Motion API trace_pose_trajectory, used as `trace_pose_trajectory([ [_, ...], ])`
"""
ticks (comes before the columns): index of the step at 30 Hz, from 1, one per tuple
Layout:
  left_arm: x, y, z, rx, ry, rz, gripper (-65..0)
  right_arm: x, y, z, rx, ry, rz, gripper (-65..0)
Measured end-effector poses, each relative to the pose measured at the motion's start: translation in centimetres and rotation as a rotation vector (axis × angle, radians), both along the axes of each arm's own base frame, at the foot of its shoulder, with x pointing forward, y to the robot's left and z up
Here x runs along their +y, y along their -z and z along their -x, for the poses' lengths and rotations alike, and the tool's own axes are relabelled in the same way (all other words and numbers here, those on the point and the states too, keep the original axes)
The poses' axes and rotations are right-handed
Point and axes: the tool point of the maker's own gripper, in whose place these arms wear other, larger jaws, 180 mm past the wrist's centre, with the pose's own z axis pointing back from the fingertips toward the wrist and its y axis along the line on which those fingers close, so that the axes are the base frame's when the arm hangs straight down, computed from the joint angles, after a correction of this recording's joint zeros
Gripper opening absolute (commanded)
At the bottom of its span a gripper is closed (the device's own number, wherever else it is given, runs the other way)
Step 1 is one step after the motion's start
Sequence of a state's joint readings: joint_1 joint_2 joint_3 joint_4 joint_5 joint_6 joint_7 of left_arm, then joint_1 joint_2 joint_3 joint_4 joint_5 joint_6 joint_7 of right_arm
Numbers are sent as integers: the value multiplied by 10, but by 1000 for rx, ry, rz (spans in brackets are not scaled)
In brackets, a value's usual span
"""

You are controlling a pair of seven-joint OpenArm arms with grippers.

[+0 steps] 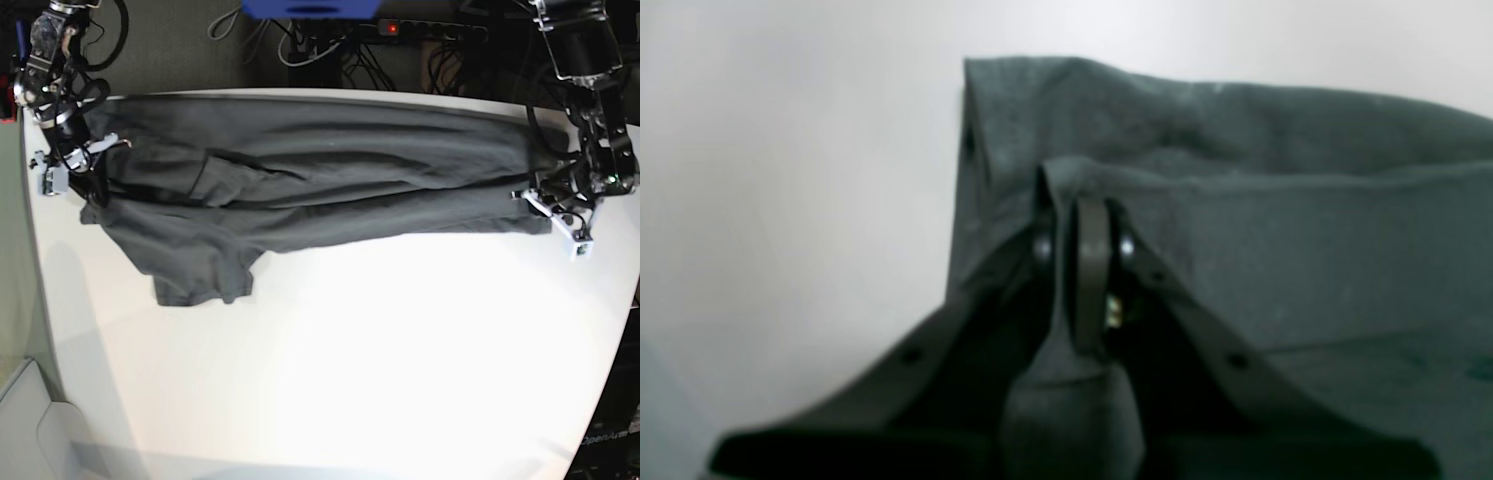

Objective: Layout the t-shirt on the table in an organized manner, then fold the t-shirt properly
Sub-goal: 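Move the right gripper down to the loose shirt end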

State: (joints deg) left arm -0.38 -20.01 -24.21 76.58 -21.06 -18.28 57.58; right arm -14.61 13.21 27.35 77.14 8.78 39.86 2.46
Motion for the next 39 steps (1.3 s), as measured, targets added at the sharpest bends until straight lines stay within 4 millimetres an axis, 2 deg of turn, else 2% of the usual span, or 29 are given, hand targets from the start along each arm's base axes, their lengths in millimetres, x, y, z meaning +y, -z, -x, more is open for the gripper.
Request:
trace_pose_trajectory([
  [6,0,-1,-1,-4,0,0,-610,-7,3,6,25,-13,21,-650],
  [13,4,3,-8,1,-15,27,-610,-23,21,11,80,12,15,-650],
  [17,-5,5,-14,9,35,7,-610,-33,18,8,80,12,32,-650],
  [23,-10,5,-17,0,43,8,-610,-32,26,14,103,16,24,-641],
  [25,-10,5,-17,1,43,8,-610,-32,25,14,102,16,24,-593],
  [30,-9,5,-17,0,39,8,-610,-32,26,15,104,16,25,-421],
  [34,-9,5,-16,-2,39,10,-610,-32,28,28,128,11,44,-312],
  [36,-9,5,-16,-3,38,11,-610,-32,20,33,122,2,66,-290],
  [39,-9,5,-16,-1,39,10,-610,-41,-13,24,33,19,109,-291],
])
